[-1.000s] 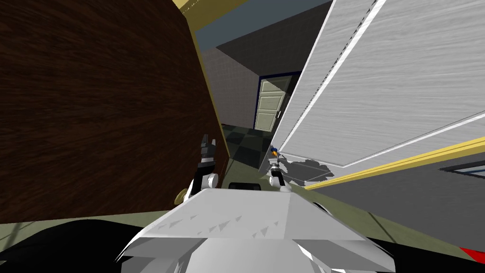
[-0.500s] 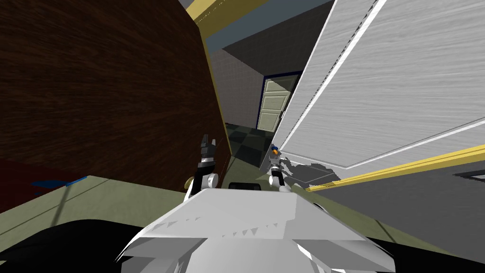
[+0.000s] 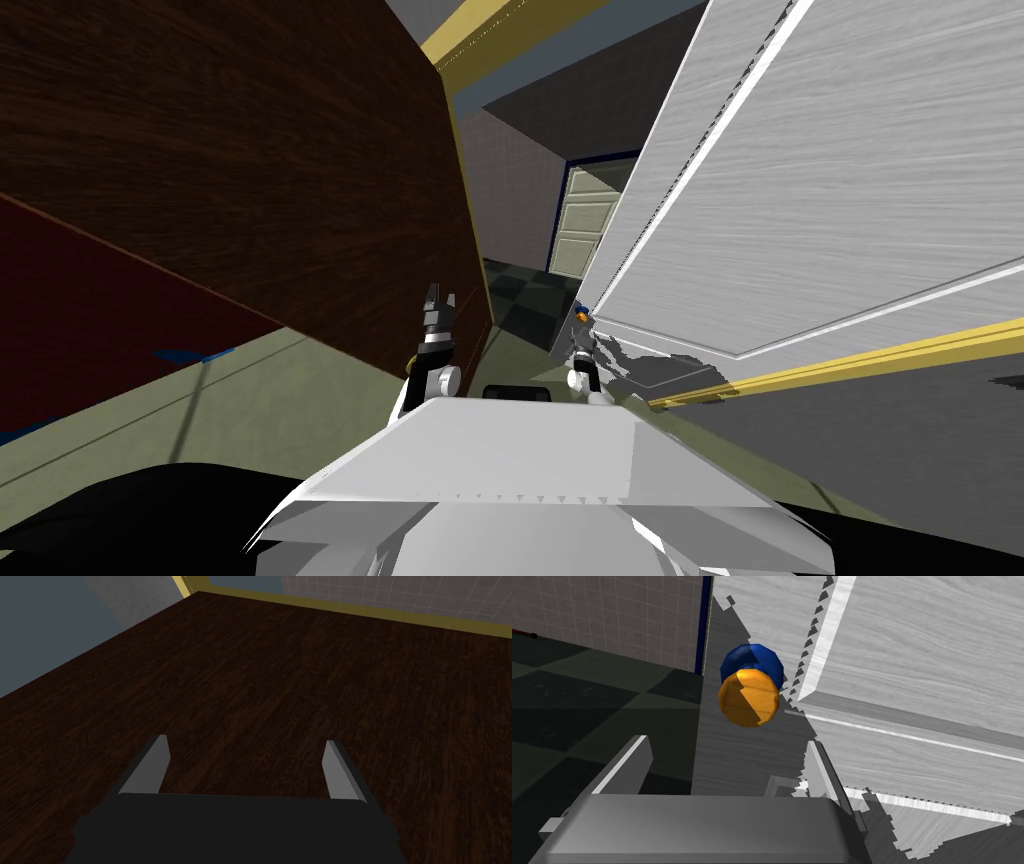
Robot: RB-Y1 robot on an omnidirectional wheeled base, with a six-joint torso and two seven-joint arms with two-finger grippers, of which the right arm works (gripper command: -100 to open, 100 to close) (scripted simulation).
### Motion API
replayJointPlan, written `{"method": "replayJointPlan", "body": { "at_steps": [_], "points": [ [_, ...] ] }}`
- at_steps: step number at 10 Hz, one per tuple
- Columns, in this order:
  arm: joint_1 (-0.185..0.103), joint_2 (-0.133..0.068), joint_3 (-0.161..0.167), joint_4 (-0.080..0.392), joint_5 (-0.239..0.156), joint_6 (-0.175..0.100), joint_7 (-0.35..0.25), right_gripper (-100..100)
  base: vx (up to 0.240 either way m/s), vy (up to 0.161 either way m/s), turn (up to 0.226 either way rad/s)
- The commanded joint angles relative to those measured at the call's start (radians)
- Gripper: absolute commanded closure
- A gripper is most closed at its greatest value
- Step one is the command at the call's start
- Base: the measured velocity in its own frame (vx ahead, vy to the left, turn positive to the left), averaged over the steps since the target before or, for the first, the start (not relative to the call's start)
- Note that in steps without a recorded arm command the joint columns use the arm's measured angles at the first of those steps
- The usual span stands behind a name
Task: Pull the door open
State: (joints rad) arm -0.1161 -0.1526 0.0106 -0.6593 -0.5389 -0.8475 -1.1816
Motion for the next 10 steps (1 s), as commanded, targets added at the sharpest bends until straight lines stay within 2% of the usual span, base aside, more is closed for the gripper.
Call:
{"method": "replayJointPlan", "body": {
  "at_steps": [1,4,6,7,8,10],
  "points": [
    [-0.003,0.008,-0.016,0.007,-0.012,0.001,-0.029,-100,-0.082,-0.010,0.089],
    [-0.003,0.023,-0.051,0.006,-0.040,0.010,-0.087,-100,-0.089,-0.008,0.110],
    [0.000,0.025,-0.053,0.001,-0.041,0.012,-0.086,-100,-0.063,0.002,0.053],
    [0.004,0.006,-0.044,0.008,-0.037,0.010,-0.117,-100,0.127,-0.027,-0.161],
    [0.006,0.001,-0.041,0.009,-0.036,0.009,-0.124,-100,0.171,-0.030,-0.087],
    [0.011,-0.023,-0.029,0.017,-0.031,0.006,-0.157,-100,0.199,-0.014,-0.057]
  ]
}}
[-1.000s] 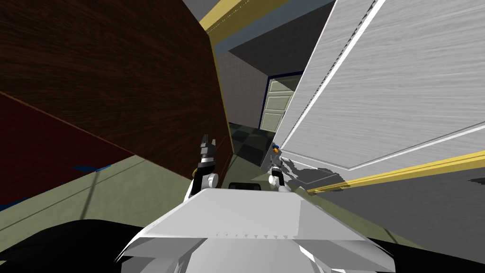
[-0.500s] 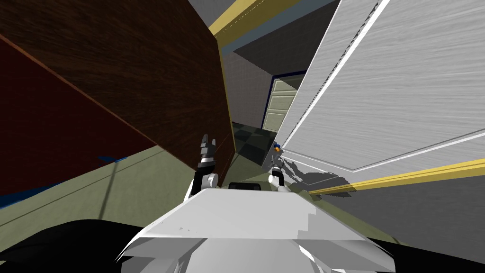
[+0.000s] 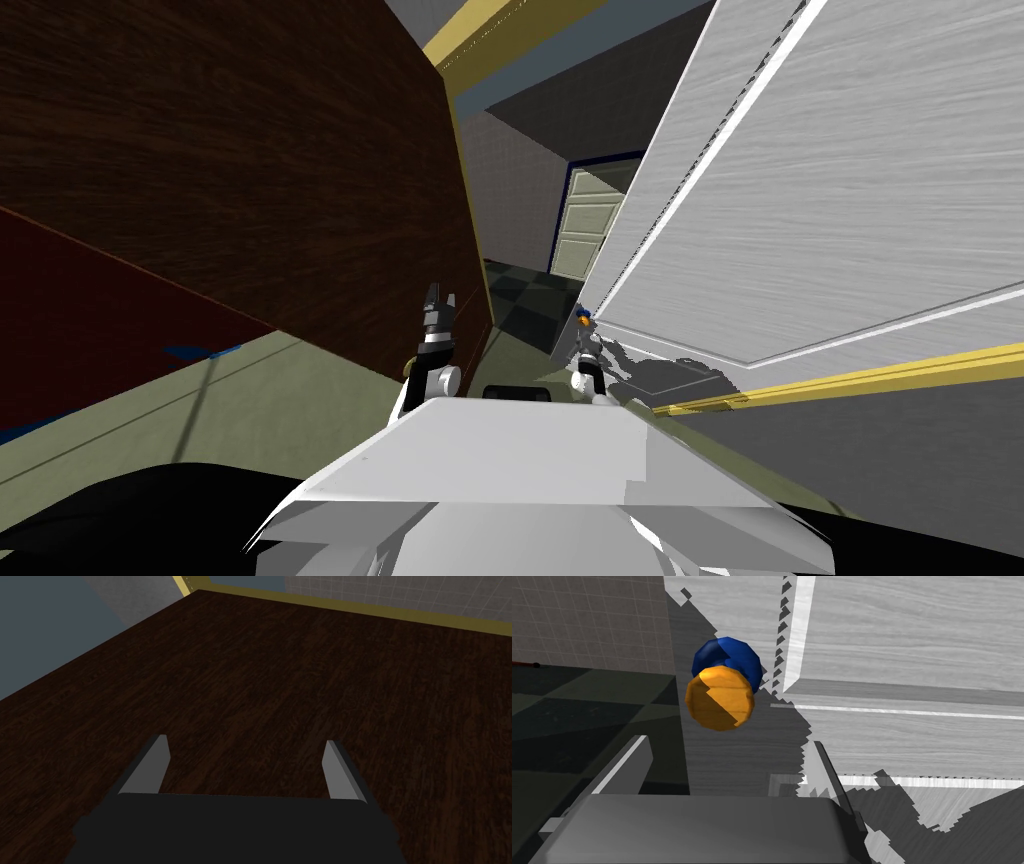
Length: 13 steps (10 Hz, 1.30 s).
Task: Pull the door open
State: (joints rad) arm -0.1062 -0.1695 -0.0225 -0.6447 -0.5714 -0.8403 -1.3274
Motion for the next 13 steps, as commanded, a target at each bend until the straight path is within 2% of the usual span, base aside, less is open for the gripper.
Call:
{"method": "replayJointPlan", "body": {
  "at_steps": [1,4,5,6,7,12,13],
  "points": [
    [0.004,-0.019,0.010,0.007,0.005,-0.003,-0.028,-100,0.229,-0.008,-0.062],
    [0.013,-0.056,0.029,0.020,0.013,-0.008,-0.079,-100,0.213,0.000,-0.016],
    [0.014,-0.061,0.032,0.022,0.014,-0.009,-0.087,-100,0.189,-0.022,0.021],
    [0.016,-0.057,0.029,0.012,0.013,-0.003,-0.076,-100,0.079,-0.015,0.008],
    [0.016,-0.057,0.029,0.012,0.013,-0.003,-0.076,100,-0.009,0.000,-0.017],
    [0.016,-0.057,0.029,0.012,0.013,-0.003,-0.076,100,-0.015,0.002,0.003],
    [0.023,-0.067,0.040,0.012,0.017,-0.002,-0.093,100,-0.102,0.000,0.047]
  ]
}}
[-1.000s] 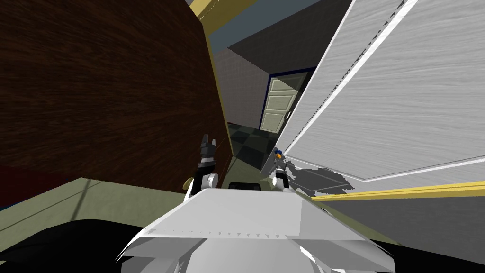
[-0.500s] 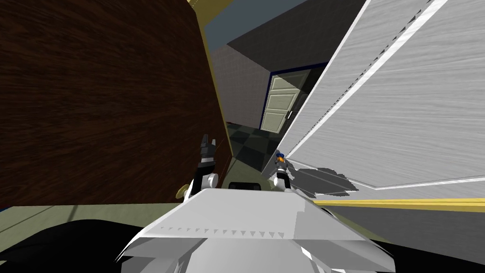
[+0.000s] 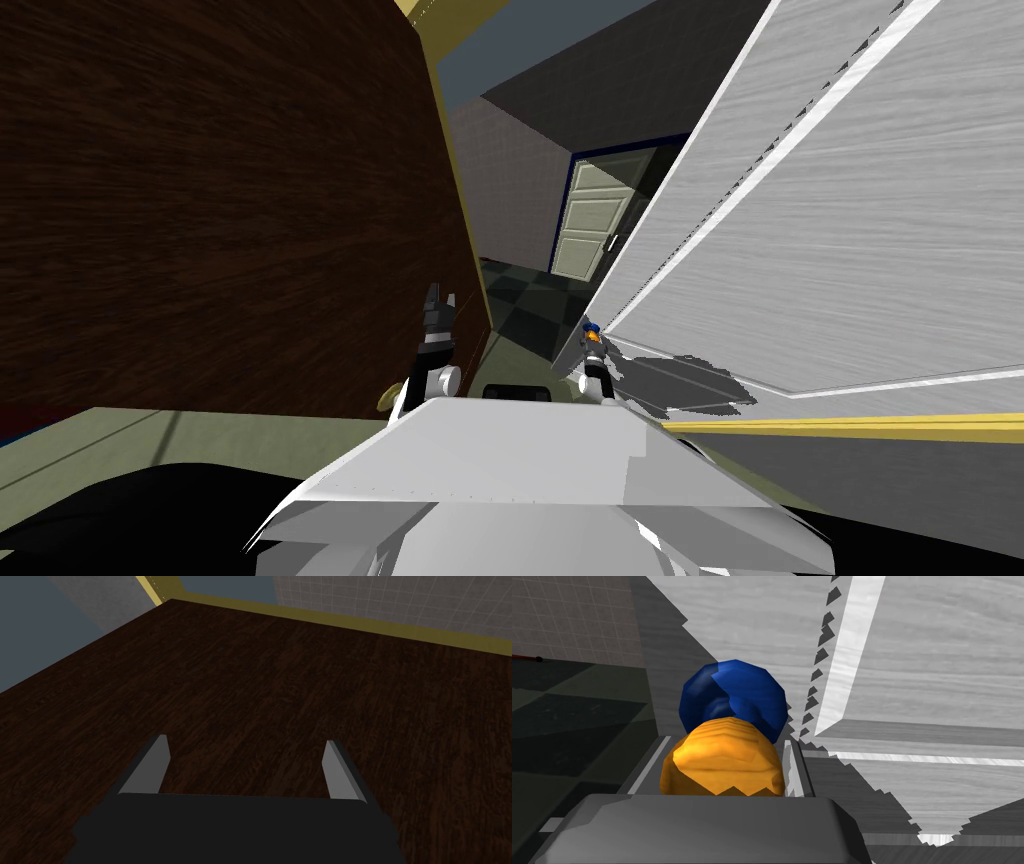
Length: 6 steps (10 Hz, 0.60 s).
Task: Pull the door open
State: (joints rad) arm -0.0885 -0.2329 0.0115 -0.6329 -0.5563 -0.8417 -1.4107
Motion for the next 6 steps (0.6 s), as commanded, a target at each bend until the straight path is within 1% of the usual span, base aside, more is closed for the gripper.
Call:
{"method": "replayJointPlan", "body": {
  "at_steps": [1,3,6],
  "points": [
    [0.009,-0.011,0.013,0.000,0.005,-0.002,-0.022,100,-0.194,0.004,0.078],
    [0.019,-0.031,0.031,-0.003,0.013,-0.005,-0.054,100,-0.234,-0.012,0.100],
    [0.035,-0.063,0.061,-0.007,0.026,-0.010,-0.106,100,-0.215,0.004,0.139]
  ]
}}
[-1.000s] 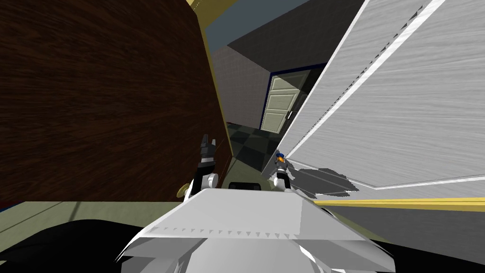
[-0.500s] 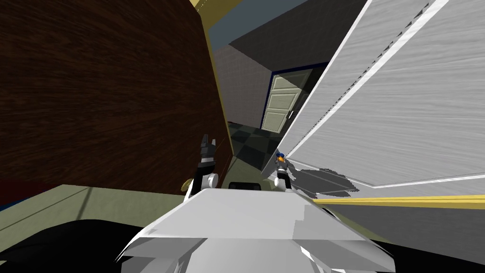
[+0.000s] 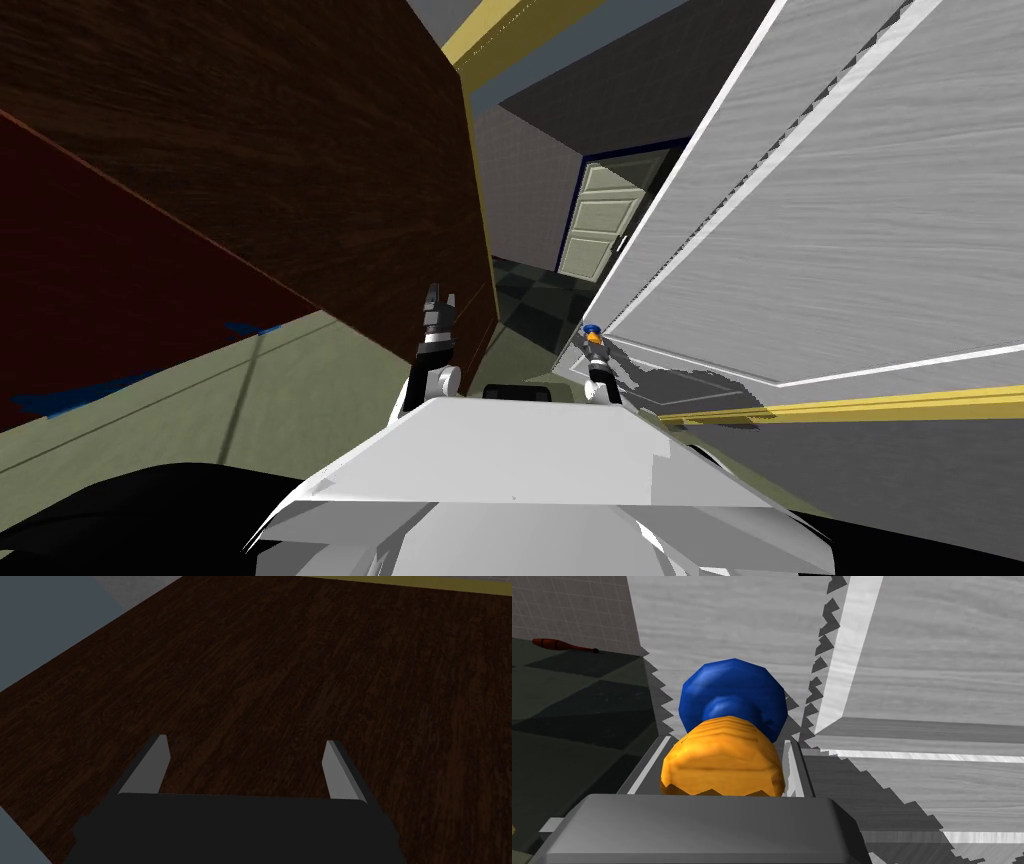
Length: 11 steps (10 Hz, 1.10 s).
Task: Pull the door open
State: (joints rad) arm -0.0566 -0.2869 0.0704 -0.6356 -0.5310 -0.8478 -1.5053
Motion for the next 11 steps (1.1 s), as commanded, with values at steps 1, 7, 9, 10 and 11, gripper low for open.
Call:
{"method": "replayJointPlan", "body": {
  "at_steps": [1,7,9,10,11],
  "points": [
    [0.008,-0.019,0.012,-0.006,0.005,-0.005,-0.028,100,-0.177,0.035,0.129],
    [0.034,-0.055,0.064,-0.022,0.030,-0.012,-0.089,100,-0.149,-0.004,0.089],
    [0.042,-0.068,0.090,-0.032,0.044,-0.020,-0.112,100,-0.239,-0.044,0.068],
    [0.042,-0.068,0.090,-0.032,0.044,-0.020,-0.112,100,-0.166,-0.024,0.025],
    [0.049,-0.078,0.111,-0.040,0.055,-0.026,-0.129,100,-0.164,-0.022,0.031]
  ]
}}
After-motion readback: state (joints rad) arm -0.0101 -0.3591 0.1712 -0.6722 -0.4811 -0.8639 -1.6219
